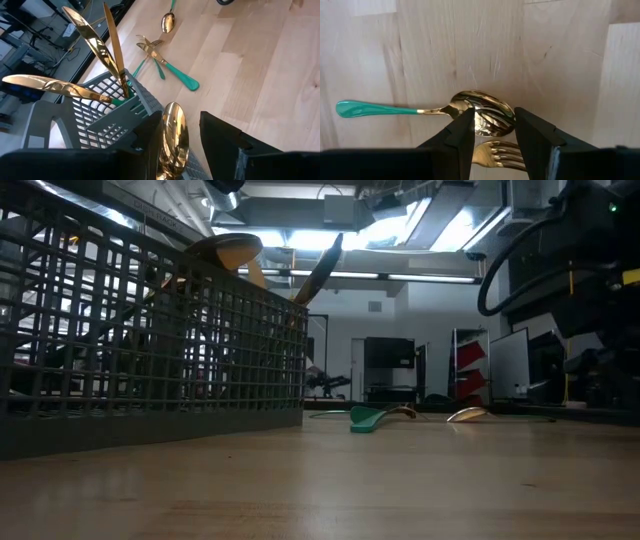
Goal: Sort silverware
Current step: Put the green spoon into the silverware basket
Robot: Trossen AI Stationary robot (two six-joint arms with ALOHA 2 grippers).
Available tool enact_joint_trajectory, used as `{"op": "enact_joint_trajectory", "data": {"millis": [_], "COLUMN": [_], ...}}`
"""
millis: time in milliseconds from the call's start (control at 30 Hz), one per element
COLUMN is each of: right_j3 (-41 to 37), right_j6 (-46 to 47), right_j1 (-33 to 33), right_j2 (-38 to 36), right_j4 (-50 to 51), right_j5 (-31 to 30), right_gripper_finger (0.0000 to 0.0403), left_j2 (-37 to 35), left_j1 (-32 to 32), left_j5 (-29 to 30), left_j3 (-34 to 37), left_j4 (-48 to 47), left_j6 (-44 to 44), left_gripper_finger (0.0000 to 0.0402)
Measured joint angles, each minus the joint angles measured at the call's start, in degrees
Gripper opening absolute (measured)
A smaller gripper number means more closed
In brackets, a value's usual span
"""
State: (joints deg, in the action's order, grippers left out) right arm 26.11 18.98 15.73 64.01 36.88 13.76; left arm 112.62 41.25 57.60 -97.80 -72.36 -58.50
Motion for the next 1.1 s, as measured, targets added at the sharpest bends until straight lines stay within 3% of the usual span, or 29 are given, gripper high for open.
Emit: {"op": "enact_joint_trajectory", "data": {"millis": [200,533,867,1100], "right_j3": [0.0,0.0,0.0,0.0], "right_j6": [0.0,0.0,0.0,0.2], "right_j1": [0.0,0.0,0.0,0.0], "right_j2": [0.0,0.0,0.0,0.0], "right_j4": [0.0,-0.3,-4.4,-12.6], "right_j5": [0.0,0.4,0.2,0.2], "right_gripper_finger": [0.0124,0.0013,0.0009,0.0007], "left_j2": [0.0,0.0,0.0,0.0], "left_j1": [0.0,0.0,0.0,0.0], "left_j5": [0.0,0.0,0.1,0.2], "left_j3": [0.0,0.0,0.0,-2.9], "left_j4": [0.0,0.0,0.0,-0.5], "left_j6": [0.0,0.0,0.0,0.4], "left_gripper_finger": [0.0123,0.0123,0.0123,0.0123]}}
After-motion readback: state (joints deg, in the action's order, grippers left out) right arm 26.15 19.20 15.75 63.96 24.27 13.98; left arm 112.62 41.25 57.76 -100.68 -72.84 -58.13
